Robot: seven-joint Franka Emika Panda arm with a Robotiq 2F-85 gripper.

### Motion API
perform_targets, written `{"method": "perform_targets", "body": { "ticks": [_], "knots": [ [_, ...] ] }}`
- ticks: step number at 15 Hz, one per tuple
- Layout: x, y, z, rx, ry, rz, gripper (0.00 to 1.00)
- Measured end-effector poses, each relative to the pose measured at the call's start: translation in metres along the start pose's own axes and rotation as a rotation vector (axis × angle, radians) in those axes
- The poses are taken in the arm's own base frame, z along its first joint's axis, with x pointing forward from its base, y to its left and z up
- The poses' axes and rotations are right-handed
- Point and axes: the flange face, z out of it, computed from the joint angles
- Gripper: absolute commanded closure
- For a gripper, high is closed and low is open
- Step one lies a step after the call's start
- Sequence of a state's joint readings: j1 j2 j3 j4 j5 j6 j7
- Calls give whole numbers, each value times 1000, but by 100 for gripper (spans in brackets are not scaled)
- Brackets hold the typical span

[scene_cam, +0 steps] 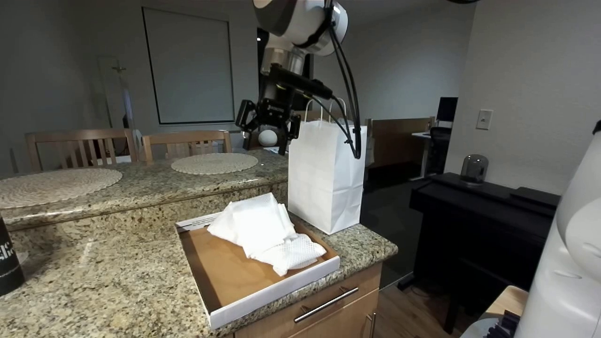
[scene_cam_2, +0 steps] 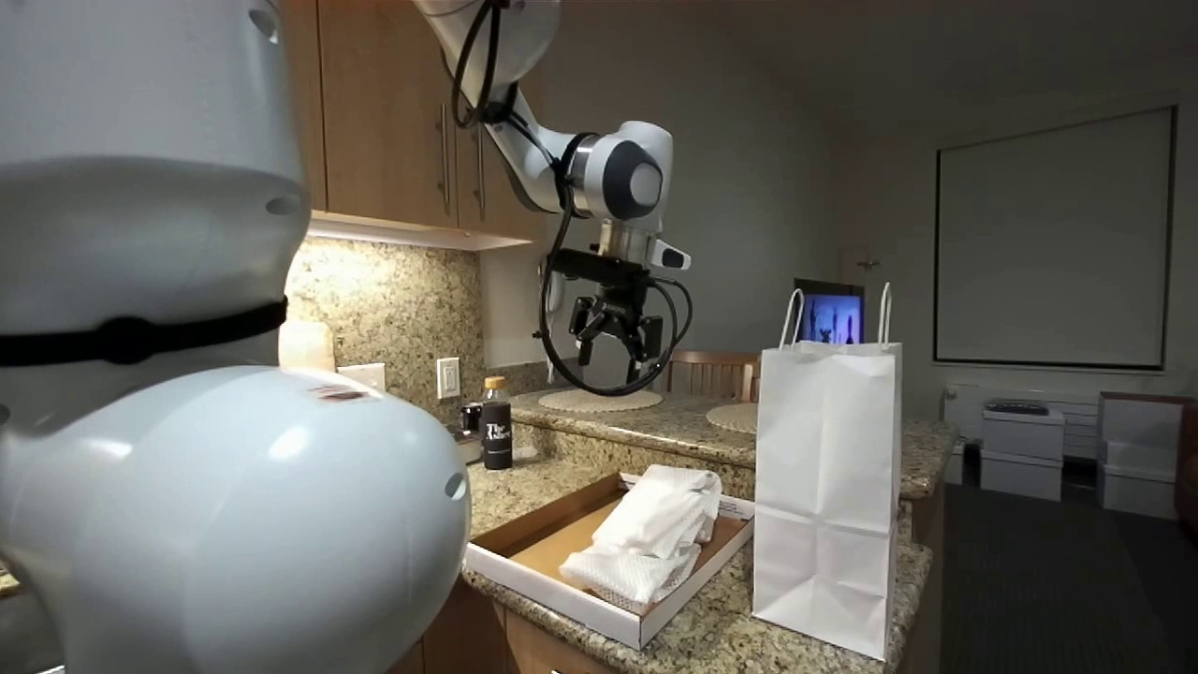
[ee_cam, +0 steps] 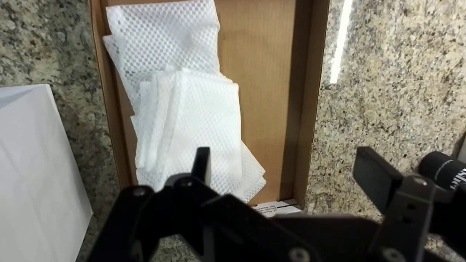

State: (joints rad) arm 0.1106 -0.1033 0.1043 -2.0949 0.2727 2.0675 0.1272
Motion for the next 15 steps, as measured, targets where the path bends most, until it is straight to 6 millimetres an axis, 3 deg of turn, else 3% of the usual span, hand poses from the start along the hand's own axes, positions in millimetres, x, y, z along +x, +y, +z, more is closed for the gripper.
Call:
{"method": "perform_targets", "body": {
  "ticks": [3,6,11,15],
  "knots": [
    [6,-7,22,-13,-40,1,0],
    [23,-24,80,-61,-97,70,0],
    [67,-38,184,-128,-15,207,0],
    [97,-29,229,-180,157,317,0]
  ]
}}
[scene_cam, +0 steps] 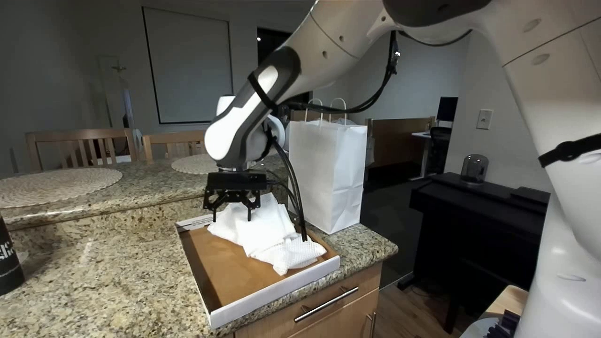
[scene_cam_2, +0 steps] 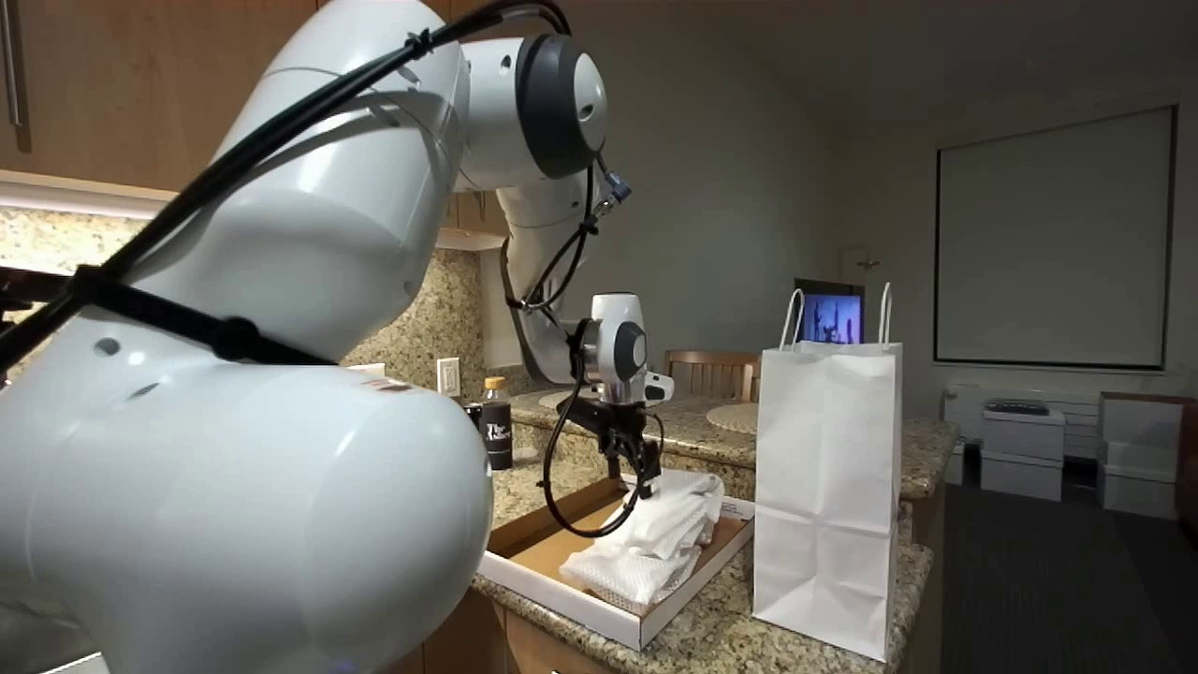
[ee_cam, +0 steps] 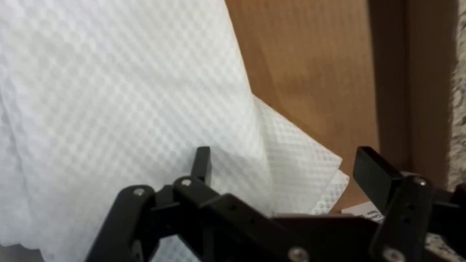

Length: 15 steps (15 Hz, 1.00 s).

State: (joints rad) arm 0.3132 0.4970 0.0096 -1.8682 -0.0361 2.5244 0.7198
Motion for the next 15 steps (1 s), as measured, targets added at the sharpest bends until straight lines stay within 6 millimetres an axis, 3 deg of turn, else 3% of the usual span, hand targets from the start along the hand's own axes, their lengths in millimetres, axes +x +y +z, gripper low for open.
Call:
{"method": "perform_targets", "body": {
  "ticks": [7,8,10,15],
  "knots": [
    [6,34,40,-323,115,147,0],
    [5,39,45,-377,99,164,25],
    [4,43,50,-456,62,181,32],
    [-2,36,48,-503,0,174,65]
  ]
}}
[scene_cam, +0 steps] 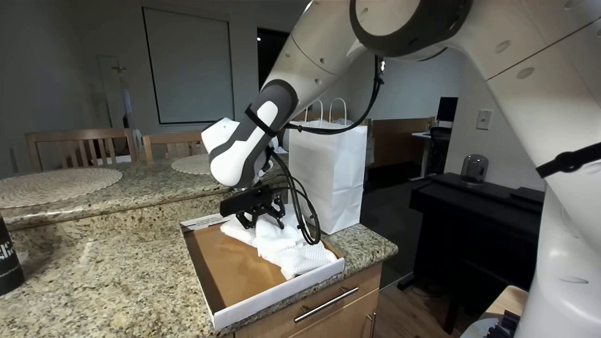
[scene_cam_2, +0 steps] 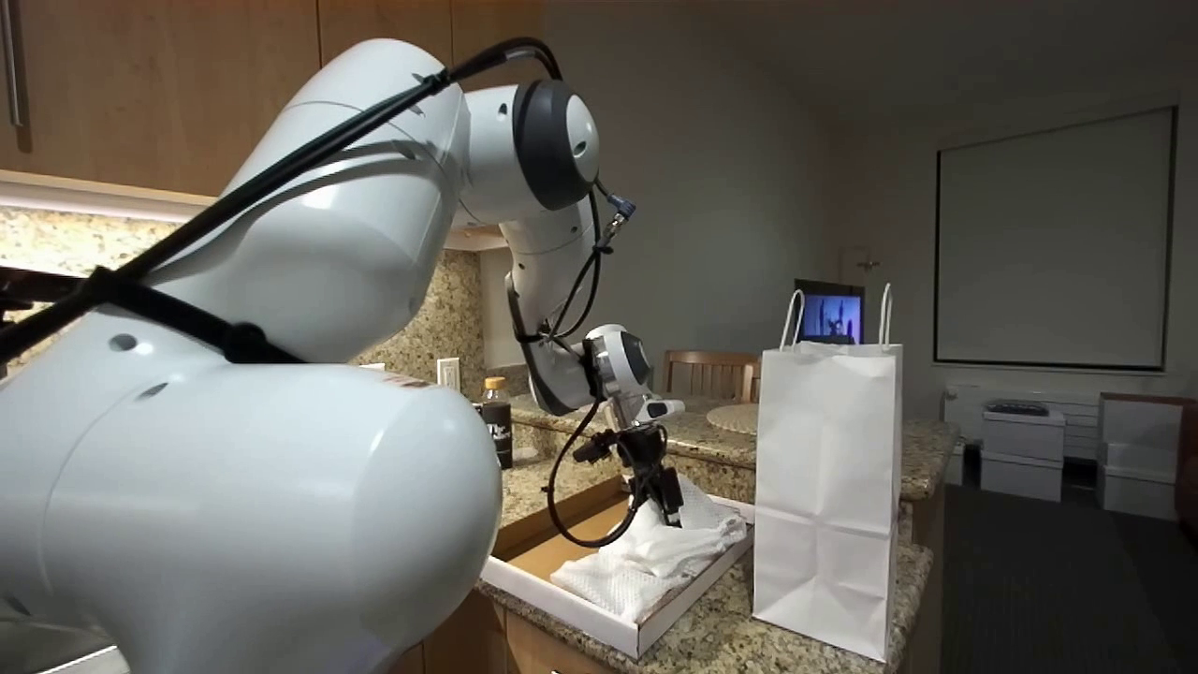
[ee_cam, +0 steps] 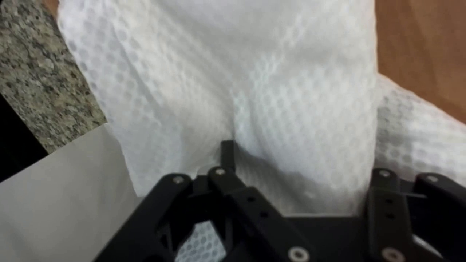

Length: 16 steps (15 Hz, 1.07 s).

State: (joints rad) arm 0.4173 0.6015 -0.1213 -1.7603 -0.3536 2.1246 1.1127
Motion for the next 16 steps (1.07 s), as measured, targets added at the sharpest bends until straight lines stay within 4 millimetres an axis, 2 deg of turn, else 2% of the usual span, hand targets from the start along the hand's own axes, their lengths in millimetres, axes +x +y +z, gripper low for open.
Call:
{"method": "perform_targets", "body": {
  "ticks": [4,7,8,11,13,16],
  "knots": [
    [3,1,0,77,-101,-29,89],
    [18,14,2,166,-214,-25,92],
    [24,19,1,196,-245,-18,89],
    [37,34,-7,261,-295,-3,89],
    [35,40,-18,280,-295,-12,89],
    [19,49,-41,291,-279,-32,90]
  ]
}}
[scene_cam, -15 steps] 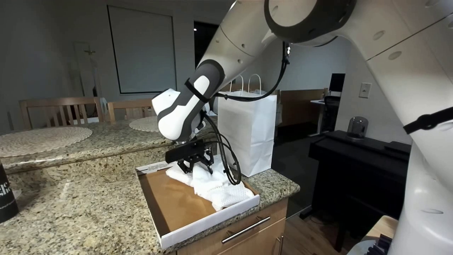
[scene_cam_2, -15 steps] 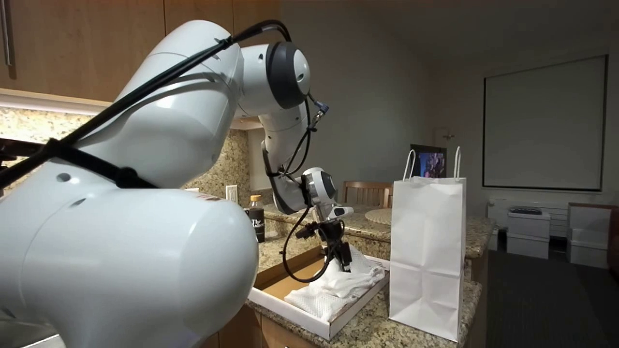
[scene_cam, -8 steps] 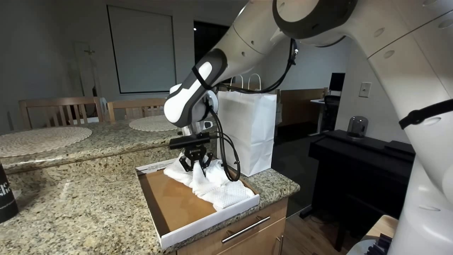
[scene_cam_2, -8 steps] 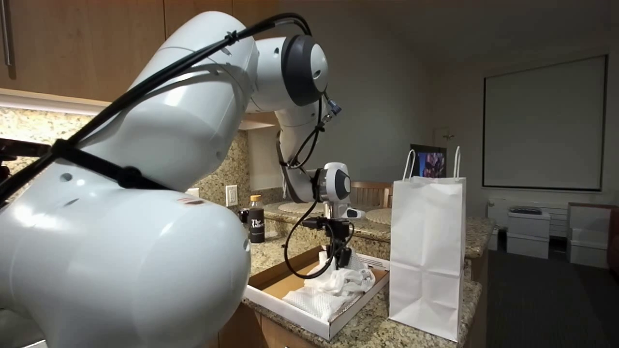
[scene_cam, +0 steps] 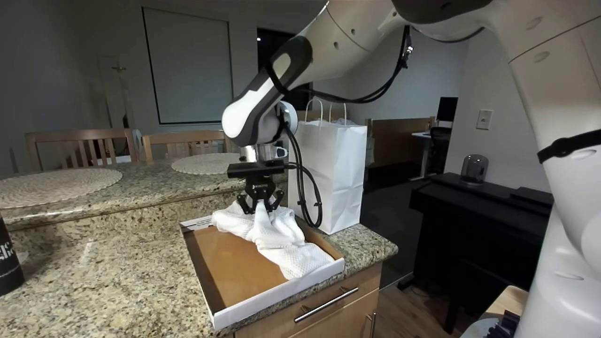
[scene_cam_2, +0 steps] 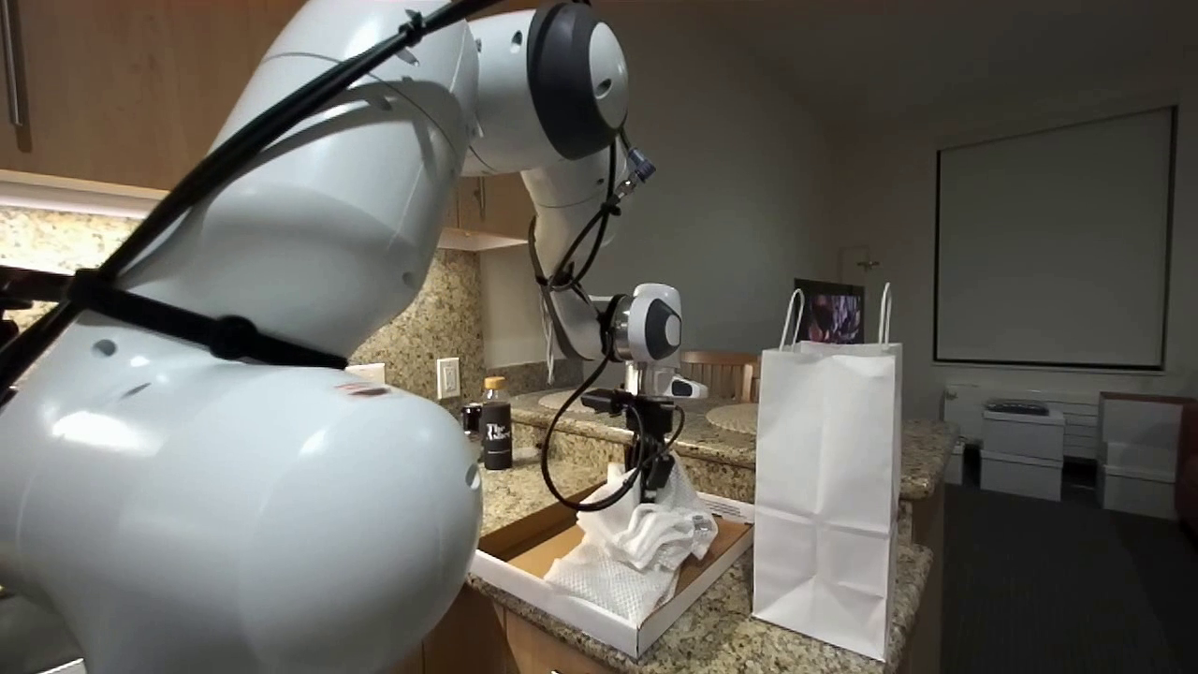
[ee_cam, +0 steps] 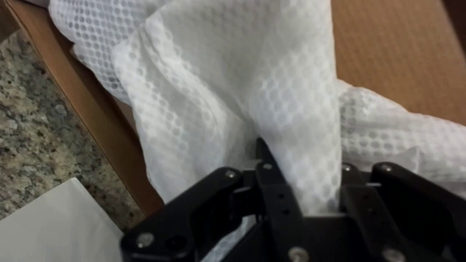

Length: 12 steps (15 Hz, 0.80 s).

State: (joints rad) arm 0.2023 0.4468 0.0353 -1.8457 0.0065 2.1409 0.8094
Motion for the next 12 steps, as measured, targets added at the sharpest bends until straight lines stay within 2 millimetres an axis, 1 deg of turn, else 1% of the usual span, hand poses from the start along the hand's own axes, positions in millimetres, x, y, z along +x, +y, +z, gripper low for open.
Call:
{"method": "perform_targets", "body": {
  "ticks": [2,3,4,6,7,8,9,10,12],
  "knots": [
    [-17,2,-16,0,17,-23,94],
    [-25,4,-24,2,22,-31,79],
    [-30,5,-31,4,25,-36,76],
    [-36,8,-38,3,22,-39,88],
    [-36,9,-38,-1,19,-38,88],
    [-36,10,-38,-5,14,-36,94],
    [-36,11,-37,-11,9,-35,93],
    [-36,12,-36,-15,5,-34,88],
    [-37,13,-35,-26,-5,-34,88]
  ]
}}
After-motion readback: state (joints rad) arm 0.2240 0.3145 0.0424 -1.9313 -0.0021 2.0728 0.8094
